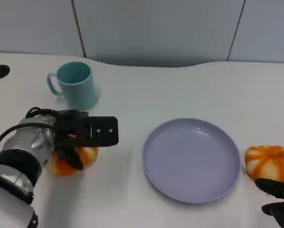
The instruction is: Grasp the bread from the table and place it into the plate.
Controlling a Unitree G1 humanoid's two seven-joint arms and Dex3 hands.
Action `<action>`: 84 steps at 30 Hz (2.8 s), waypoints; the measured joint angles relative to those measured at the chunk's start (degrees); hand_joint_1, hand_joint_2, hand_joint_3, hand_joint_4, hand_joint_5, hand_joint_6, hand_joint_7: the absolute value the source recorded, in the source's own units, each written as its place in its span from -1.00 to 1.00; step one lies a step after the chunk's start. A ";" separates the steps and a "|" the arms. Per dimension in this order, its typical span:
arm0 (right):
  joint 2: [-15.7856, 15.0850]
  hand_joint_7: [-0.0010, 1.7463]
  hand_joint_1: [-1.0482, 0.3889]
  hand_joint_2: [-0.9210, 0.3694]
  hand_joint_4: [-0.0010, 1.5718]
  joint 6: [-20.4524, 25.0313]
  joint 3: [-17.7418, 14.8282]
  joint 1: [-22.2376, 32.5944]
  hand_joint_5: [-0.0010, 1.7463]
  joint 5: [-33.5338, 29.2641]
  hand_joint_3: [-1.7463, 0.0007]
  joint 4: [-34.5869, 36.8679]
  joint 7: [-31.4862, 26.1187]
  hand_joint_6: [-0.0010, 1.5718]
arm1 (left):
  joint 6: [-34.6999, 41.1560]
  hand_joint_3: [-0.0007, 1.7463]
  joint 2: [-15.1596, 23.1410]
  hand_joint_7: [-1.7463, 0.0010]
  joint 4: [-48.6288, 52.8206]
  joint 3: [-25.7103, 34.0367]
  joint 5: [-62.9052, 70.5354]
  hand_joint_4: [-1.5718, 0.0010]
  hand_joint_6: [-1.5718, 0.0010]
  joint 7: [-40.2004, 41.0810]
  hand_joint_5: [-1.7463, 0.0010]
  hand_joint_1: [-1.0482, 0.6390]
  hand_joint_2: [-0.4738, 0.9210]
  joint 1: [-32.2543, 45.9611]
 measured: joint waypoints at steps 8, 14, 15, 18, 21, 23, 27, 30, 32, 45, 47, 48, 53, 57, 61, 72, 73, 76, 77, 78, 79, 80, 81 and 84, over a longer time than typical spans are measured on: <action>0.09 -0.99 -0.07 -1.00 -0.41 -0.08 -0.03 0.18 -0.16 0.07 0.50 -0.52 -0.01 -0.12 | -1.17 -0.91 -0.39 -1.00 1.94 2.89 -2.25 -0.05 0.13 4.61 -1.00 0.10 0.82 0.53; 0.09 -0.99 -0.07 -1.00 -0.41 -0.54 -0.04 0.13 -0.17 0.06 0.50 -0.56 -0.03 -0.11 | -4.41 -0.91 -0.39 -1.00 2.04 6.99 -5.73 -0.16 0.05 10.51 -1.00 0.18 0.83 2.88; 0.10 -0.99 -0.07 -1.00 -0.41 -0.60 -0.04 0.11 -0.17 0.06 0.51 -0.56 -0.03 -0.11 | -5.07 -0.91 -0.40 -1.00 2.02 7.97 -6.81 -0.17 0.06 10.92 -1.00 0.18 0.84 3.26; 0.11 -0.99 -0.07 -1.00 -0.41 -0.68 -0.03 0.12 -0.17 0.05 0.51 -0.56 -0.03 -0.11 | -7.14 -0.89 -0.38 -1.00 1.91 10.36 -9.41 -0.15 0.10 11.57 -1.00 0.15 0.85 4.49; 0.17 -0.99 -0.07 -1.00 -0.40 -0.68 -0.02 -0.01 -0.16 0.06 0.51 -0.57 -0.05 -0.10 | -10.05 -0.88 -0.32 -1.00 1.19 13.63 -12.64 -0.16 0.09 11.74 -1.00 0.10 0.86 6.10; 0.18 -0.98 -0.07 -1.00 -0.40 -0.73 -0.01 -0.13 -0.16 0.05 0.51 -0.56 -0.09 -0.10 | -12.37 -0.87 -0.37 -1.00 0.15 16.01 -15.47 -0.17 0.08 11.38 -1.00 0.06 0.87 7.50; 0.26 -0.99 -0.06 -1.00 -0.40 -0.70 0.10 -0.53 -0.16 -0.05 0.52 -0.56 -0.22 -0.11 | -13.96 -0.86 -0.27 -1.00 -2.51 18.91 -18.90 -0.15 0.10 8.69 -1.00 0.03 0.86 8.97; 0.43 -0.99 -0.07 -1.00 -0.40 -0.05 0.31 -0.89 -0.16 -0.05 0.53 -0.55 -0.25 -0.11 | -13.85 -0.86 -0.07 -1.00 -6.21 20.65 -21.45 -0.11 0.17 5.86 -1.00 0.01 0.88 9.42; 0.57 -0.99 -0.07 -1.00 -0.41 0.20 0.50 -1.02 -0.17 -0.28 0.53 -0.53 -0.48 -0.11 | -13.25 -0.86 0.00 -1.00 -10.76 22.16 -23.91 -0.09 0.20 3.37 -1.00 0.04 0.87 10.29; 0.94 -0.99 -0.05 -1.00 -0.38 0.90 2.35 -2.28 -0.18 -1.44 0.55 -0.05 -1.09 -0.10 | -8.45 -0.84 -3.39 -1.00 -26.29 19.47 -27.13 -0.11 0.11 -6.95 -1.00 0.09 0.82 8.46; 0.95 -0.99 -0.05 -1.00 -0.38 1.30 2.41 -2.40 -0.19 -1.85 0.55 -0.03 -1.36 -0.11 | -8.88 -0.84 -5.00 -1.00 -24.87 17.93 -26.04 -0.12 0.10 -7.06 -1.00 0.08 0.82 6.62; 0.95 -0.99 -0.05 -1.00 -0.38 1.35 2.56 -2.46 -0.19 -2.16 0.55 0.00 -1.44 -0.11 | -8.95 -0.84 -5.83 -1.00 -24.11 17.00 -25.20 -0.12 0.10 -7.06 -1.00 0.09 0.82 5.76; 0.99 -0.99 -0.04 -1.00 -0.35 2.10 3.38 -2.97 -0.20 -2.95 0.56 0.03 -1.51 -0.10 | -9.26 -0.83 -10.63 -1.00 -19.08 12.95 -22.40 -0.12 0.11 -7.81 -1.00 0.10 0.82 1.65; 1.04 -0.99 -0.04 -1.00 -0.33 2.07 3.85 -2.82 -0.20 -3.21 0.56 0.20 -1.56 -0.11 | -10.23 -0.82 -13.69 -1.00 -14.97 8.19 -17.16 -0.13 0.12 -6.80 -1.00 0.17 0.79 -1.15; 1.52 -0.99 -0.03 -1.00 -0.35 2.08 4.73 -2.83 -0.23 -3.26 0.57 0.17 -1.59 -0.11 | -13.08 -0.79 -17.40 -1.00 -10.55 4.01 -12.44 -0.11 0.15 -4.35 -1.00 0.19 0.79 -3.34; 2.50 -0.99 -0.02 -1.00 -0.30 4.91 6.65 -2.32 -0.31 -4.17 0.56 -1.69 -2.27 -0.11 | -15.64 -0.80 -21.23 -1.00 -1.43 -0.16 -6.48 0.25 0.46 -0.74 -1.00 0.09 0.76 -5.08; 2.50 -0.99 -0.02 -1.00 -0.30 5.08 6.65 -2.32 -0.31 -4.17 0.56 -1.79 -2.27 -0.10 | -16.07 -0.81 -21.25 -1.00 -0.85 -0.54 -6.08 0.32 0.54 -0.74 -1.00 0.04 0.75 -5.22; 2.49 -0.99 -0.02 -1.00 -0.27 5.34 6.66 -2.31 -0.31 -4.17 0.57 -1.83 -2.27 -0.09 | -16.61 -0.96 -21.04 -0.27 0.07 -1.39 -4.82 0.71 0.51 -2.36 -0.63 -0.21 0.79 -6.26; 2.50 -0.99 -0.02 -1.00 -0.27 5.34 6.66 -2.31 -0.31 -4.16 0.57 -1.83 -2.27 -0.09 | -17.19 -0.98 -20.83 0.02 0.10 -1.51 -4.78 0.83 0.49 -3.53 -0.52 -0.29 0.80 -6.96; 2.50 -0.99 -0.01 -1.00 -0.27 5.34 6.66 -2.31 -0.31 -4.15 0.57 -1.83 -2.27 -0.09 | -17.85 -0.99 -20.56 0.37 0.09 -1.64 -4.73 0.93 0.47 -4.69 -0.26 -0.38 0.80 -7.81; 2.49 -0.99 -0.01 -1.00 -0.27 5.34 6.65 -2.32 -0.31 -4.14 0.57 -1.83 -2.27 -0.10 | -18.38 -0.99 -20.32 0.57 0.07 -1.81 -4.62 0.96 0.45 -5.97 -0.07 -0.42 0.79 -8.83; 2.49 -0.99 -0.01 -1.00 -0.27 5.34 6.65 -2.32 -0.31 -4.13 0.57 -1.83 -2.26 -0.10 | -18.83 -1.00 -20.06 0.69 -0.13 -1.87 -4.56 0.98 0.43 -7.38 0.05 -0.44 0.79 -9.76; 2.49 -0.99 -0.01 -1.00 -0.27 5.35 6.64 -2.32 -0.31 -4.13 0.57 -1.83 -2.25 -0.10 | -19.09 -1.00 -19.87 0.80 -0.43 -1.87 -4.56 0.99 0.48 -8.66 0.24 -0.46 0.78 -10.57; 2.49 -0.99 -0.01 -1.00 -0.27 5.69 6.61 -2.31 -0.30 -4.03 0.56 -1.93 -2.17 -0.10 | -20.39 -1.00 -19.34 0.95 -1.95 -1.58 -5.06 1.00 0.64 -12.11 0.60 -0.50 0.78 -11.58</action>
